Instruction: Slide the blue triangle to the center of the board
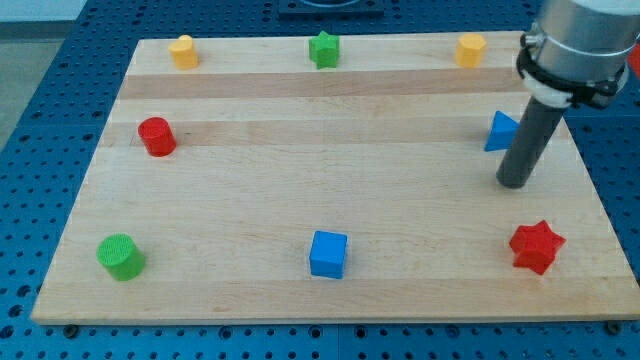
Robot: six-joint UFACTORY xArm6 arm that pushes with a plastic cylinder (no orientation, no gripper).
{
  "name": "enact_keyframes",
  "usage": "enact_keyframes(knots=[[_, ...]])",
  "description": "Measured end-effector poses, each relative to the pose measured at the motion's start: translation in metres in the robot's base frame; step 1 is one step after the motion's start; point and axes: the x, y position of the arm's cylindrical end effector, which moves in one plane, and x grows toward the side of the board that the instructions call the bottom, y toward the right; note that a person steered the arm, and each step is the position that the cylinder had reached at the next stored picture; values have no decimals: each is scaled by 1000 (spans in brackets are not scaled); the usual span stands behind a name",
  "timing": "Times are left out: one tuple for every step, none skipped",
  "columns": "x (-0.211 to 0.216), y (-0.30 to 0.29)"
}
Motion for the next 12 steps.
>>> enact_keyframes(knots=[[-17,20],[-27,48],[-46,66],[-67,65],[-68,49],[-68,33],[-66,18],[-58,4],[-53,-17],[-44,-36],[-38,-60],[-38,-90]])
